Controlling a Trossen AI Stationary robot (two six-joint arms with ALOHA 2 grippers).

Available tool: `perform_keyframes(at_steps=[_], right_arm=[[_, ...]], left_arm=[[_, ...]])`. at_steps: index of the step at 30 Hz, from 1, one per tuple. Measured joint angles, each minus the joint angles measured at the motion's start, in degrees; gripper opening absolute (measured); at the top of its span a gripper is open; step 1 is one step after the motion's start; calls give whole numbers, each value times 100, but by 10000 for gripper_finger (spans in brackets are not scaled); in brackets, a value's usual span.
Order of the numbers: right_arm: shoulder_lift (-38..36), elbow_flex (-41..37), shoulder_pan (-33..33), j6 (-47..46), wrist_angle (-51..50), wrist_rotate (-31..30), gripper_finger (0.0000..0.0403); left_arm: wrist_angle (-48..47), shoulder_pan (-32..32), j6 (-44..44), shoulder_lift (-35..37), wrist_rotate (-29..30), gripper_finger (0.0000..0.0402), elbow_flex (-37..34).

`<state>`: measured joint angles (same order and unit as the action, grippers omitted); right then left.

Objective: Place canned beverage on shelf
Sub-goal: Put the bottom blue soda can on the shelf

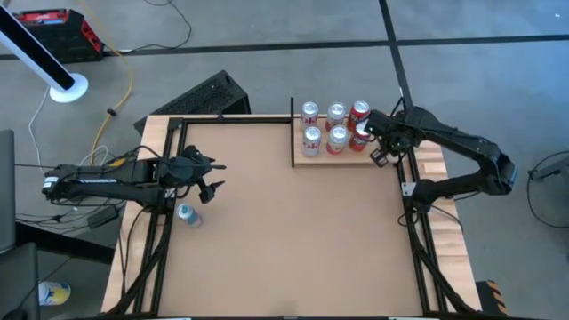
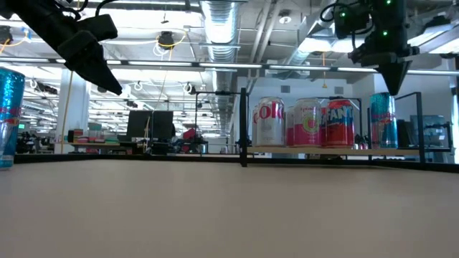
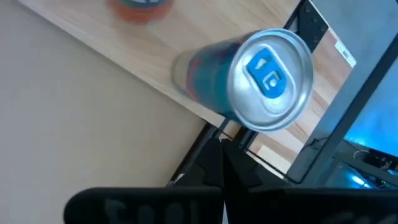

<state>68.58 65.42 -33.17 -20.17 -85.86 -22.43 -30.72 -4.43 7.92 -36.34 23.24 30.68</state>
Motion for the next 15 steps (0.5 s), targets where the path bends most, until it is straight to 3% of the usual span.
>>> perform_keyframes(at_steps=[15], right_arm=[[11,1,-811,647,649,-149,14]], left_arm=[[0,1,2,1,2,382,0]])
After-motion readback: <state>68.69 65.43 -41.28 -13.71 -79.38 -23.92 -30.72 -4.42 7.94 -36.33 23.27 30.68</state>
